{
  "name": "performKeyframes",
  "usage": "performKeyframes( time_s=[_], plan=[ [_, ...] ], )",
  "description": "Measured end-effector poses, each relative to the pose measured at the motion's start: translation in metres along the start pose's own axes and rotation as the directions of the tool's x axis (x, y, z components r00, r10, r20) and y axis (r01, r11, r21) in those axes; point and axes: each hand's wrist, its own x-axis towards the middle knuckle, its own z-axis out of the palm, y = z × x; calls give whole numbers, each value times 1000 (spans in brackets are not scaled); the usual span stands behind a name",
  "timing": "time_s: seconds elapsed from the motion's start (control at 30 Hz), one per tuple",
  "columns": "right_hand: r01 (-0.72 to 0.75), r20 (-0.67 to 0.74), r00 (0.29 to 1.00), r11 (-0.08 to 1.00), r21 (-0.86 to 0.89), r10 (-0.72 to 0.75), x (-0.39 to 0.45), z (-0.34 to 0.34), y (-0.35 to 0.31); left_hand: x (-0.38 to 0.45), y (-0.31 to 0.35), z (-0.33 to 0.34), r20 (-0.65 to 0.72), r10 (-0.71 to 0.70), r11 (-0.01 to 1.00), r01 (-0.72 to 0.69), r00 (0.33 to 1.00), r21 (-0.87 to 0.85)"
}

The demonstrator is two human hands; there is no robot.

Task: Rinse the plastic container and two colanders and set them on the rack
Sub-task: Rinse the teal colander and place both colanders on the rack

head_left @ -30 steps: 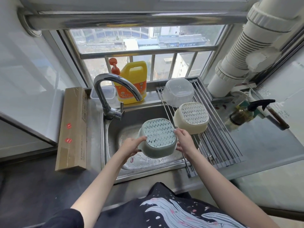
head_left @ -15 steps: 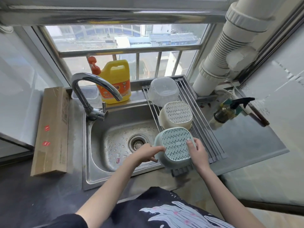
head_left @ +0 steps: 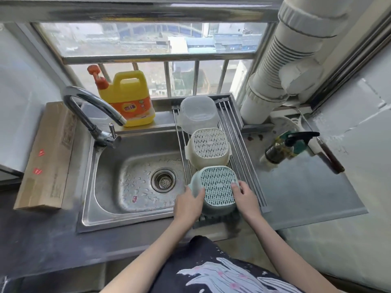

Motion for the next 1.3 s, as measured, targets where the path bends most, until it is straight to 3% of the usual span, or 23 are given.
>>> performKeyframes(
  time_s=[0.17, 0.8, 0.9, 1.0, 1.1, 1.3],
  plan=[
    [85, -77, 991, 963, -257, -107, 7, 0, 1, -9, 3, 21, -51, 57, 997, -60, 997, -54],
    [184, 115, 981, 931, -316, -154, 33, -7, -11, 8, 3, 35, -89, 33, 992, -44, 996, -121],
    [185, 62, 983, 924, -336, -174, 28, -9, -18, 4, 1, 33, -114, 70, 997, -73, 991, -22],
    [297, 23, 951, 893, -338, -307, 32, -12, -30, -1, 3, 29, -149, 246, 949, -206, 958, 238],
    [369, 64, 928, 876, -312, -368, 50, -12, -48, 1, 9, 26, -28, 362, 850, -318, 932, 420],
    [381, 248, 920, 844, -378, -304, 78, -8, -67, 7, 4, 16, 79, 354, 833, -353, 932, 426]
  ],
)
